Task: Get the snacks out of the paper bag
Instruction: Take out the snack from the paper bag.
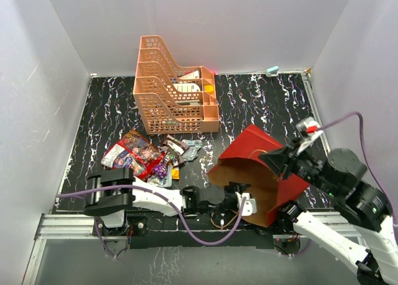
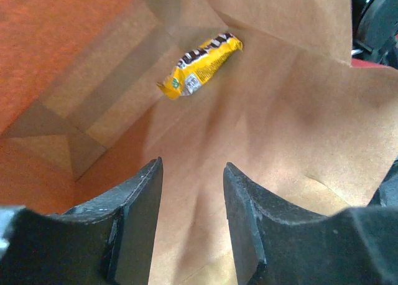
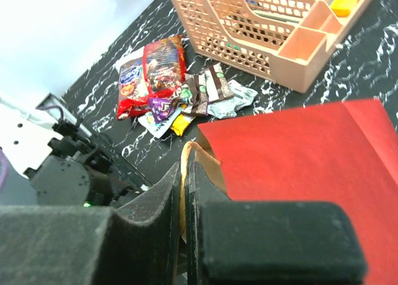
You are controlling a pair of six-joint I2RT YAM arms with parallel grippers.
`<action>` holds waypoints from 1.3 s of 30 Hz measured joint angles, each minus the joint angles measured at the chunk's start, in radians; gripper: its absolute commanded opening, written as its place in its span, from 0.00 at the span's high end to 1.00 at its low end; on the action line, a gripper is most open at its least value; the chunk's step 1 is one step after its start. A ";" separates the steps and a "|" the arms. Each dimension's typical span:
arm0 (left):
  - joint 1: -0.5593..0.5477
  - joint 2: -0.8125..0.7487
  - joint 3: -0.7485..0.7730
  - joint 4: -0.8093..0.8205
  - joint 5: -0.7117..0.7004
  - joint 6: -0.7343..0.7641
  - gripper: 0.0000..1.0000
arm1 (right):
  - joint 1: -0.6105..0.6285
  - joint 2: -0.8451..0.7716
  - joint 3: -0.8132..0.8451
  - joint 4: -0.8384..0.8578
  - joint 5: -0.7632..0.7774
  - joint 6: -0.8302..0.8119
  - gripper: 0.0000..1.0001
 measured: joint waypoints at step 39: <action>-0.011 -0.185 -0.213 -0.029 -0.035 -0.307 0.42 | 0.005 0.089 -0.078 0.033 -0.325 0.006 0.93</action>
